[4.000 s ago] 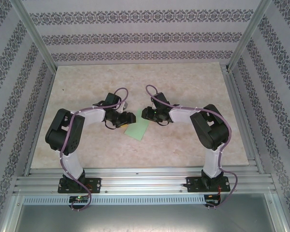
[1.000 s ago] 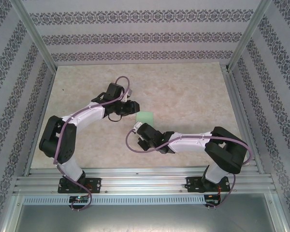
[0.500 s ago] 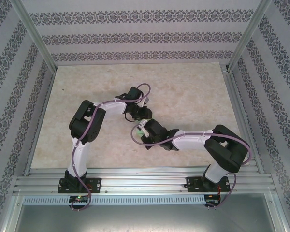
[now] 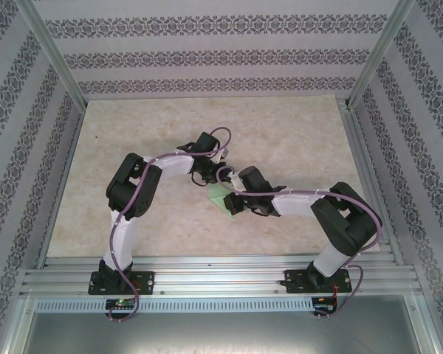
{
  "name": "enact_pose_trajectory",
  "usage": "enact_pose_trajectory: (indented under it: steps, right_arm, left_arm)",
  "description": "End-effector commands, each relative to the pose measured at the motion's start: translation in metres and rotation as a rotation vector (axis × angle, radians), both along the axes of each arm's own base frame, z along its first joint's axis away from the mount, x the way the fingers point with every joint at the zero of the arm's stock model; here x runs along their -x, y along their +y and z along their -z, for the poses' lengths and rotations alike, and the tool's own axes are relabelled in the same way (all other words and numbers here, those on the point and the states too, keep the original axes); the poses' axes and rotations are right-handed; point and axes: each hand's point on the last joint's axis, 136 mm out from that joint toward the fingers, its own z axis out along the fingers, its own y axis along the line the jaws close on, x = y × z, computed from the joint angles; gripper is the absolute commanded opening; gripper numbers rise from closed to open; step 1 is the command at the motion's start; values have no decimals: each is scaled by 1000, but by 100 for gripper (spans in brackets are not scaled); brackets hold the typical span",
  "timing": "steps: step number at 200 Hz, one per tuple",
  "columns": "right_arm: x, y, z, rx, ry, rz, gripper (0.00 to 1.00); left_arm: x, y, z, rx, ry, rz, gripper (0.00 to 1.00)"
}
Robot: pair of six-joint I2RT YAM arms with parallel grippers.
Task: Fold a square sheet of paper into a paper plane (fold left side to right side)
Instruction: Third fold the triangle at the center of the table.
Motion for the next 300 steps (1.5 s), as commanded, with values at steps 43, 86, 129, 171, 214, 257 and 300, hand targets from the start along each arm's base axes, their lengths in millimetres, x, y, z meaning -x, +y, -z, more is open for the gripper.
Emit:
enact_pose_trajectory:
  steps: [43, 86, 129, 171, 214, 257, 300]
  right_arm:
    - [-10, 8, 3, -85, 87, 19, 0]
    - [-15, 2, 3, -80, 88, 41, 0]
    - [-17, -3, 6, -66, 92, 58, 0]
    - [-16, -6, 9, -50, 97, 62, 0]
    - [-14, -10, 14, -41, 108, 74, 0]
    - [-14, -15, 13, -35, 98, 92, 0]
    - [-16, -17, 14, -31, 97, 106, 0]
  left_arm:
    - [13, -2, 22, -55, 30, 35, 25]
    - [14, -3, 23, -56, 33, 37, 25]
    - [15, -4, 23, -56, 34, 41, 25]
    - [15, -5, 23, -56, 33, 43, 25]
    - [16, -6, 23, -57, 33, 44, 25]
    - [16, -5, 25, -61, 35, 43, 25]
    - [17, -4, 25, -62, 37, 42, 25]
